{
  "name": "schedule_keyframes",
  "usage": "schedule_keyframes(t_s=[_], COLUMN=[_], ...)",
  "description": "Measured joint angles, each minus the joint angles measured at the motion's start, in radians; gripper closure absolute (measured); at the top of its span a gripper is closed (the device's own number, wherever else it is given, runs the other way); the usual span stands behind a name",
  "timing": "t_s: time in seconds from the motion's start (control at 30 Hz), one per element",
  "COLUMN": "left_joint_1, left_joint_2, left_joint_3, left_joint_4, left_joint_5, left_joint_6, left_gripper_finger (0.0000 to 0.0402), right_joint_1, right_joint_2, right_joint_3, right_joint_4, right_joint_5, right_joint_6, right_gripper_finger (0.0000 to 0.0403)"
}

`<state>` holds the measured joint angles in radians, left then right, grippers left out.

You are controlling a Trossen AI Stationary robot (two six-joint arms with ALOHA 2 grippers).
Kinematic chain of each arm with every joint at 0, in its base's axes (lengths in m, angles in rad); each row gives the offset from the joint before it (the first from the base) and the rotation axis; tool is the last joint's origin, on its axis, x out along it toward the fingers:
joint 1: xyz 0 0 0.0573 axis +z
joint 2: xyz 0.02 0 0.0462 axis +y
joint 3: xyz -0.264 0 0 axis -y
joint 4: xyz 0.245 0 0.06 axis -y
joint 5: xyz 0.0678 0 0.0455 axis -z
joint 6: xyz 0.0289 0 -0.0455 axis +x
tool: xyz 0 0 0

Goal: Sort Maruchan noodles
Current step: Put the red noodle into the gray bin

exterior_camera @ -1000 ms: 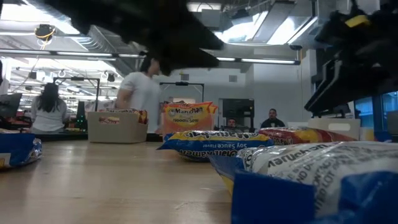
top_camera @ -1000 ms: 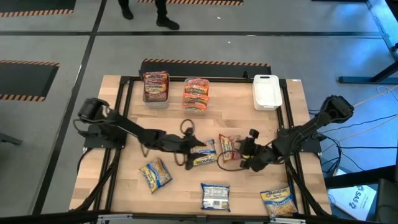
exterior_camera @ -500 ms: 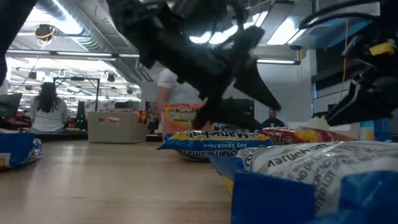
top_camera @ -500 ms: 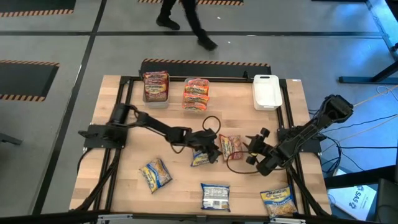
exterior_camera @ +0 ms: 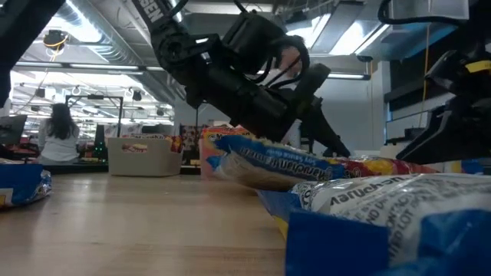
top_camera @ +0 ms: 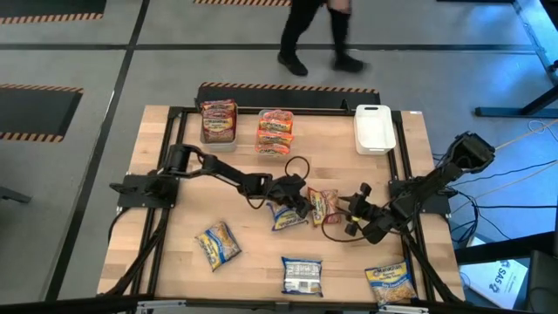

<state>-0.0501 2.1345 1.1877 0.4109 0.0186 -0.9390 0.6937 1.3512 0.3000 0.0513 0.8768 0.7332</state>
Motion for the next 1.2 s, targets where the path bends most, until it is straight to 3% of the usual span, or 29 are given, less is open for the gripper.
schedule_keyframes(t_s=[0.2,0.4,0.77,1.2], left_joint_1=[0.0,0.001,0.0,0.0], left_joint_2=[0.001,0.001,0.002,0.002], left_joint_3=[0.0,-0.002,-0.003,-0.003], left_joint_4=[0.019,0.026,0.043,0.051], left_joint_5=[0.01,0.02,-0.048,-0.08], left_joint_6=[0.0,0.022,0.077,0.101], left_gripper_finger=[0.0198,0.0198,0.0201,0.029], right_joint_1=[-0.001,-0.02,-0.093,-0.091], right_joint_2=[0.064,0.165,0.252,0.253], right_joint_3=[-0.001,0.001,0.045,0.047], right_joint_4=[0.029,0.177,0.265,0.265], right_joint_5=[-0.03,-0.026,-0.04,-0.023], right_joint_6=[-0.006,-0.03,-0.115,-0.114], right_gripper_finger=[0.0252,0.0252,0.0252,0.0252])
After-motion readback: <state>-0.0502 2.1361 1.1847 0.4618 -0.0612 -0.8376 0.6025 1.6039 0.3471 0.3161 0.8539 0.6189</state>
